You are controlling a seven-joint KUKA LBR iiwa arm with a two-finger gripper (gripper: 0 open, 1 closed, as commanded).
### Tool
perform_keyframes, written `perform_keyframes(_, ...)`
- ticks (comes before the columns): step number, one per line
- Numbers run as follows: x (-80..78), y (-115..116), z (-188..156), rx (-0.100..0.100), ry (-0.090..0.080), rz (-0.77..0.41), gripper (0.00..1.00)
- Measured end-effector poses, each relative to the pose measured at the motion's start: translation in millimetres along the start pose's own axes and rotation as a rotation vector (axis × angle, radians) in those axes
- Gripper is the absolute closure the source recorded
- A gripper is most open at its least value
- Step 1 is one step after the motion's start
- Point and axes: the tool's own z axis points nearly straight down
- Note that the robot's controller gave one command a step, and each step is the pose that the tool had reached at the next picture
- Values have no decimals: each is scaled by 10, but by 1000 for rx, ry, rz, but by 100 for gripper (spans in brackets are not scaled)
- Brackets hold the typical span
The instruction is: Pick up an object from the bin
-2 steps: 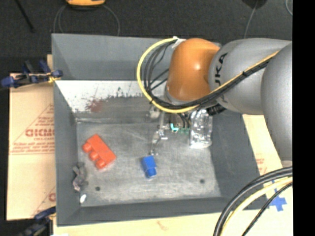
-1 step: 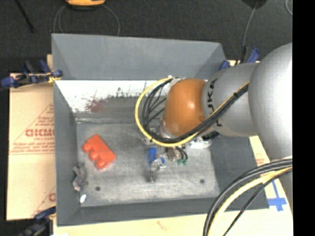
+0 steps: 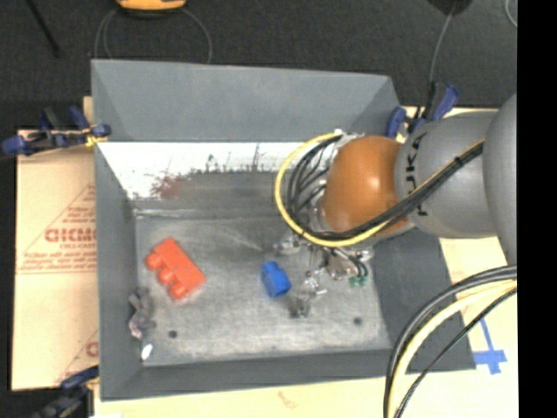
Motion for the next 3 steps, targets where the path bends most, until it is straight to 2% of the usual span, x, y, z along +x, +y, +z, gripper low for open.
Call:
perform_keyframes(1, 142, 291, -7, 3, 0, -79, 0)
perform_keyframes(2, 114, 293, -34, 3, -8, -75, 100)
perform_keyframes(3, 154, 429, -1526, 2, 6, -40, 100)
